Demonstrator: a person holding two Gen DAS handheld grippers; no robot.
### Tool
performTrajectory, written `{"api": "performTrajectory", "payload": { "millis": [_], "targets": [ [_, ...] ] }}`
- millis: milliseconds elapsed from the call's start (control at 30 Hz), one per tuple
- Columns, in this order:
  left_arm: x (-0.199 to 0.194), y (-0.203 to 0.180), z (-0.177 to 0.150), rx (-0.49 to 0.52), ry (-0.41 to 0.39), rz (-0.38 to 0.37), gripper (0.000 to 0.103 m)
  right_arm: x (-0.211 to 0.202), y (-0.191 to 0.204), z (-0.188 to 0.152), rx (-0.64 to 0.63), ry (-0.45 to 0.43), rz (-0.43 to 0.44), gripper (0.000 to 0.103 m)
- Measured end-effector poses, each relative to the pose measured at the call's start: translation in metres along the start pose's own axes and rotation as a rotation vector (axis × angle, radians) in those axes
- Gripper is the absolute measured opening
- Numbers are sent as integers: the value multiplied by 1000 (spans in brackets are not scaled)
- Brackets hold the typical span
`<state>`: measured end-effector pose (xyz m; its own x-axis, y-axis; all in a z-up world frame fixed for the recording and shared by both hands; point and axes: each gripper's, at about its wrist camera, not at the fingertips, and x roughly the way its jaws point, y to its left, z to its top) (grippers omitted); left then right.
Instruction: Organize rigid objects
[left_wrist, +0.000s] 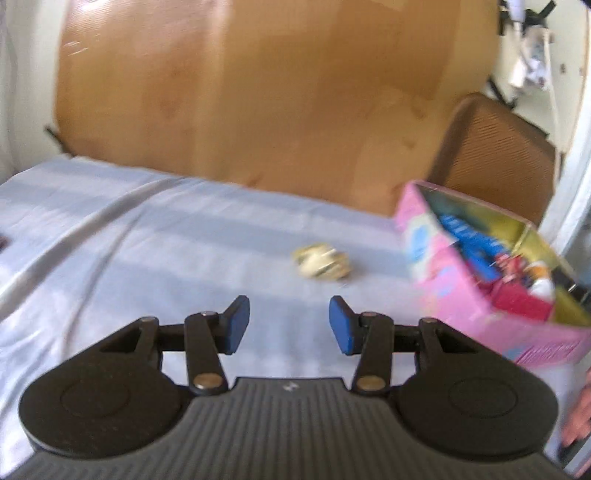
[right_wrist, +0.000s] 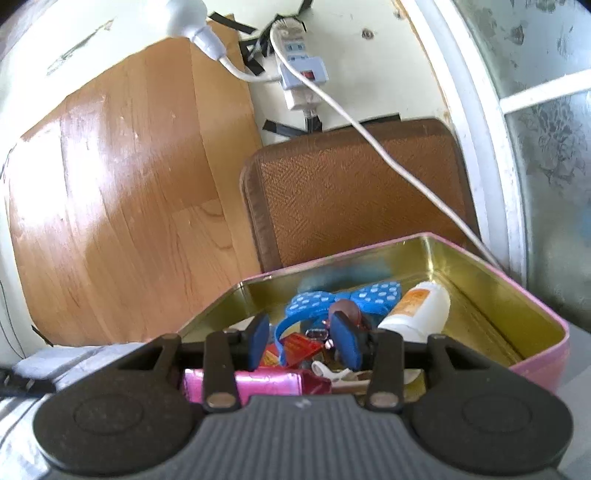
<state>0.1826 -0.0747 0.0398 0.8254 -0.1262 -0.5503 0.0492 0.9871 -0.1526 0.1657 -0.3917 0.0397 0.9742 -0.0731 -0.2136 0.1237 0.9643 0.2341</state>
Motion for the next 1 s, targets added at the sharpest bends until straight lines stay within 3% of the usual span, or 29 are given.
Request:
{"api": "performTrajectory", "payload": {
  "millis": [100, 267, 400, 533, 667, 1000],
  "targets": [
    [-6, 22, -11, 22, 13, 45, 49, -11, 11, -2, -23, -7, -2, 39],
    [-1, 51, -16, 39, 34, 127, 49, -46, 54, -2, -80, -13, 140, 39],
    [2, 78, -19, 10, 50, 168, 49, -56, 107, -13, -178, 62, 294, 40],
    [2, 92, -24, 50, 13, 217, 51, -42, 153, -33, -257, 165, 368, 40],
    [-1, 97, -29, 55, -20, 193, 52, -8, 188, -54, -327, 279, 347, 43],
    [-3, 104, -29, 1, -40, 131, 52, 121, 231, -67, -401, 450, 143, 59]
  ]
}}
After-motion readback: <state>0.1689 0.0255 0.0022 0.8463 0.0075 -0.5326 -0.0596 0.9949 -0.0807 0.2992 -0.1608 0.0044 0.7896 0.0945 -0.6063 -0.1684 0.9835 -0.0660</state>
